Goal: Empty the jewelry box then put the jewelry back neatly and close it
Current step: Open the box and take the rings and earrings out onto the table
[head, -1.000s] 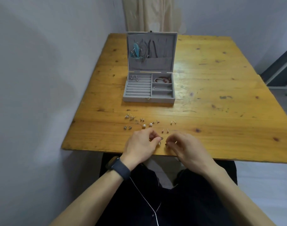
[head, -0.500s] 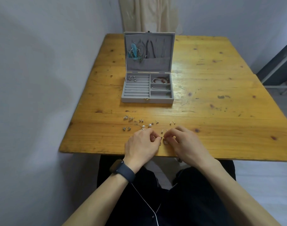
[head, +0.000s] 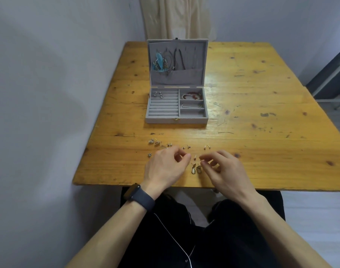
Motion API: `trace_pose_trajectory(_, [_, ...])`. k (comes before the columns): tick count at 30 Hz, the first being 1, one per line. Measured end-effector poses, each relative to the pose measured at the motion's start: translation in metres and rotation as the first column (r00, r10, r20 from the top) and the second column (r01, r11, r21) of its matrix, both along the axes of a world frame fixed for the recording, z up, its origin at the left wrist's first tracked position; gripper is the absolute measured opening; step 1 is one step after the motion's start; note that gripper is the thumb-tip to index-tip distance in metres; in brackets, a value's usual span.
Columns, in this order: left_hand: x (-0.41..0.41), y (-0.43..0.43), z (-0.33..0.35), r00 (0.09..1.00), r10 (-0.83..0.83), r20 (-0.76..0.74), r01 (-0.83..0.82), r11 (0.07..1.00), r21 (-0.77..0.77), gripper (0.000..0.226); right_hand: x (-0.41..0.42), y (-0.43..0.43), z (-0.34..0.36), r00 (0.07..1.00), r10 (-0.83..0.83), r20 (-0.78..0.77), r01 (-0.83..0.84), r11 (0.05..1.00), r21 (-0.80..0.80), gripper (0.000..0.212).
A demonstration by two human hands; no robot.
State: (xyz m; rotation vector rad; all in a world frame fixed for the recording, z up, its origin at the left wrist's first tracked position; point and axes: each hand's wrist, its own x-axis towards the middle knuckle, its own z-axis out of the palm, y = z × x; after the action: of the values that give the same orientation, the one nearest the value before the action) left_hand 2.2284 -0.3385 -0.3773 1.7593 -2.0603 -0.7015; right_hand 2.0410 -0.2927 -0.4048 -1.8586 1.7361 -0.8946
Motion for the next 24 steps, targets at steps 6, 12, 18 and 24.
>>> trace_pose_trajectory(6, [0.021,-0.053,0.031,0.999,0.032,0.010,-0.030,0.989,-0.147,0.020,0.008,-0.039,0.025,1.000,0.005,0.001,-0.005,0.999,-0.051,0.015])
trace_pose_trajectory(12, [0.049,-0.137,0.045,0.990,0.134,0.052,-0.119,0.965,-0.233,0.016,0.027,-0.117,0.044,0.999,0.015,-0.033,-0.018,0.997,-0.078,0.018])
trace_pose_trajectory(18, [0.051,-0.191,0.034,0.963,0.156,0.221,-0.097,0.962,-0.255,0.023,0.046,-0.199,0.037,0.987,0.007,-0.158,-0.017,0.998,-0.065,0.022])
trace_pose_trajectory(24, [0.035,-0.223,0.015,0.940,0.165,0.299,-0.090,0.964,-0.250,0.029,0.067,-0.257,0.023,0.971,0.013,-0.238,-0.028,0.998,-0.059,0.024])
